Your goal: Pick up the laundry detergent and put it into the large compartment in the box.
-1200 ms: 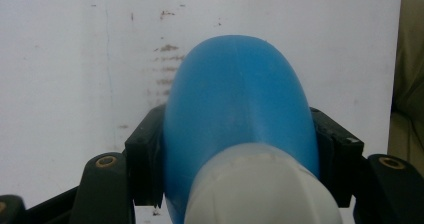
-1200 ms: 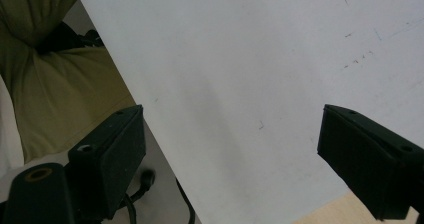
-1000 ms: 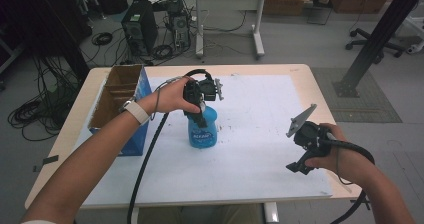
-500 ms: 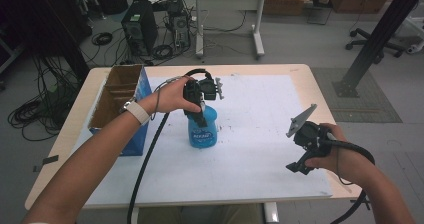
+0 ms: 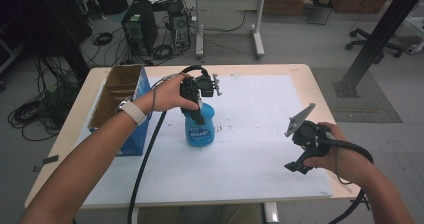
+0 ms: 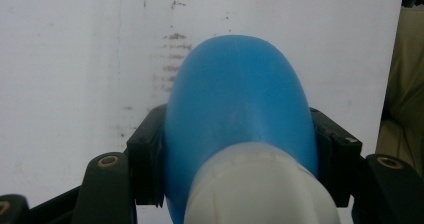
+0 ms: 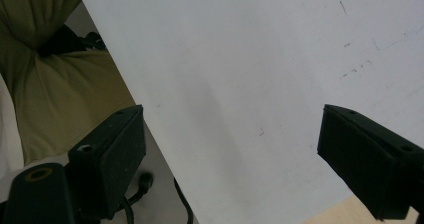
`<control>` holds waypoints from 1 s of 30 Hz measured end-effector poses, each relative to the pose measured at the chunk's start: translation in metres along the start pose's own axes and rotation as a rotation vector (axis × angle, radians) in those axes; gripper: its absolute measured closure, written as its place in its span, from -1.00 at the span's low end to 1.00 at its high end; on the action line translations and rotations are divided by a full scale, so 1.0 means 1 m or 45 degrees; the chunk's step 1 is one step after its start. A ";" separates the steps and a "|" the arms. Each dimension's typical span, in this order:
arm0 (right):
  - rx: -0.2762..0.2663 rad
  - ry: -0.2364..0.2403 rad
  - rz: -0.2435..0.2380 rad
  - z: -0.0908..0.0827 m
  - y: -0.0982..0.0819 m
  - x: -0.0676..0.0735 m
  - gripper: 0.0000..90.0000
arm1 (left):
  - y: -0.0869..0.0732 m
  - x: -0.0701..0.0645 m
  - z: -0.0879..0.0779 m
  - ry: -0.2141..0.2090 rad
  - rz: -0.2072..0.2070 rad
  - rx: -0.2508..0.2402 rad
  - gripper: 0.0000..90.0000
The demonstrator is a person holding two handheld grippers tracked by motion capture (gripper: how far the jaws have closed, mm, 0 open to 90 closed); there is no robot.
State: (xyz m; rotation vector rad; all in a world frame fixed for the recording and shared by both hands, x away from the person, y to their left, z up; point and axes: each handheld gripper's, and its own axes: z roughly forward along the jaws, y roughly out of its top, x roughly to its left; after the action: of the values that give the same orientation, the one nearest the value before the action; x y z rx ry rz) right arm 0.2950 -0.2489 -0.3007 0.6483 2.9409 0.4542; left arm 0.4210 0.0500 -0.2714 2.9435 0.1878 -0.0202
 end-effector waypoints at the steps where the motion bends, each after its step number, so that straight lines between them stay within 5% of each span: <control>1: 0.000 0.001 0.003 0.000 0.000 0.000 -0.73 | 0.000 0.000 -0.001 0.003 -0.005 -0.005 -0.17; 30: -0.013 0.003 -0.019 -0.001 0.001 0.003 -0.73 | 0.003 -0.017 -0.024 0.049 -0.061 0.012 -0.17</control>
State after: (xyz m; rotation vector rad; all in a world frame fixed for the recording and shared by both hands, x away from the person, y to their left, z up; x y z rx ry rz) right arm 0.2924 -0.2467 -0.2993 0.6246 2.9417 0.4688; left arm 0.4045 0.0499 -0.2473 2.9497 0.2648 0.0292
